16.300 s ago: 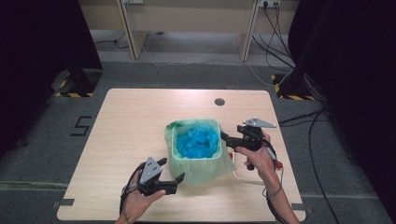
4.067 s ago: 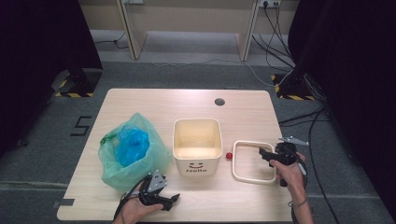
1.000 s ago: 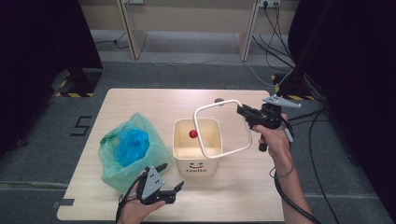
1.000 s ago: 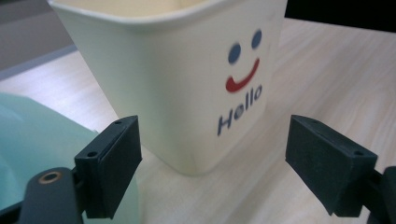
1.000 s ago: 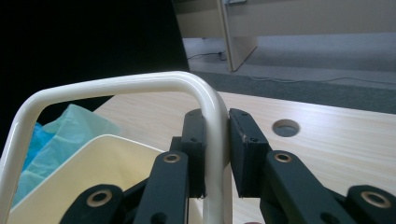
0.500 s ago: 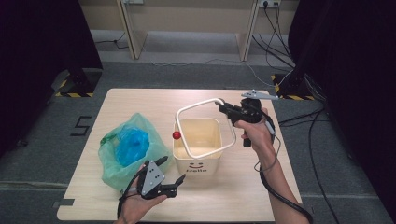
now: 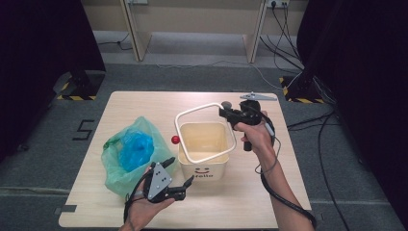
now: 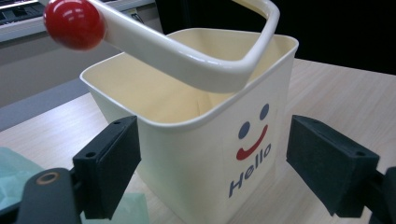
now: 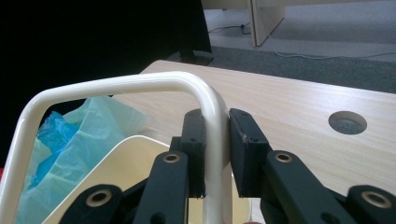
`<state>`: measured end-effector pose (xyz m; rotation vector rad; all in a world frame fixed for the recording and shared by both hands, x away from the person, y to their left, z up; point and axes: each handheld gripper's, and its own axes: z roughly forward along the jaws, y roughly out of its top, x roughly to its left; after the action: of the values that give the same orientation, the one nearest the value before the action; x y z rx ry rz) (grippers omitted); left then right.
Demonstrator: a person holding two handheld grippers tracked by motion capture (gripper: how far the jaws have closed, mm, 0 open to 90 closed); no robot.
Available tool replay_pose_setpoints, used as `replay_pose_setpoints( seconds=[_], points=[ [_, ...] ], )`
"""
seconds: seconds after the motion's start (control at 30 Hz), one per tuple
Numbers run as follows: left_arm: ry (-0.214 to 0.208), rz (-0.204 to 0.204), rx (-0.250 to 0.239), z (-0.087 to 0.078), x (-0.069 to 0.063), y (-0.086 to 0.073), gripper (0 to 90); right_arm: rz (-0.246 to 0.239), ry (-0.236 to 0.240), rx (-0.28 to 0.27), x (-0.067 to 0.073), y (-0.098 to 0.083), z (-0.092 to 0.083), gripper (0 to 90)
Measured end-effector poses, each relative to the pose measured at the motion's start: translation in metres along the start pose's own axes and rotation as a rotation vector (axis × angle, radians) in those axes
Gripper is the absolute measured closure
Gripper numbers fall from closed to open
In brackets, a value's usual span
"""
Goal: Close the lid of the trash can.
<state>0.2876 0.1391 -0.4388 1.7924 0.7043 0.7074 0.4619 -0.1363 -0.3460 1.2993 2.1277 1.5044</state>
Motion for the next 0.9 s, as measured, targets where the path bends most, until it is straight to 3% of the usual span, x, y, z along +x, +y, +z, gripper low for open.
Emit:
replay_pose_setpoints(
  seconds=[0.3, 0.7, 0.9],
  points=[
    [0.011, 0.012, -0.011, 0.008, -0.004, 0.005, 16.7, 0.014, -0.008, 0.046, -0.001, -0.004, 0.014, 77.1],
    [0.057, 0.017, -0.019, 0.016, -0.006, 0.008, 16.3, 0.021, -0.018, 0.079, 0.003, -0.009, 0.025, 77.0],
    [0.075, -0.002, -0.018, 0.020, -0.004, 0.011, 16.9, 0.041, -0.026, 0.088, 0.001, -0.014, 0.025, 76.4]
  ],
)
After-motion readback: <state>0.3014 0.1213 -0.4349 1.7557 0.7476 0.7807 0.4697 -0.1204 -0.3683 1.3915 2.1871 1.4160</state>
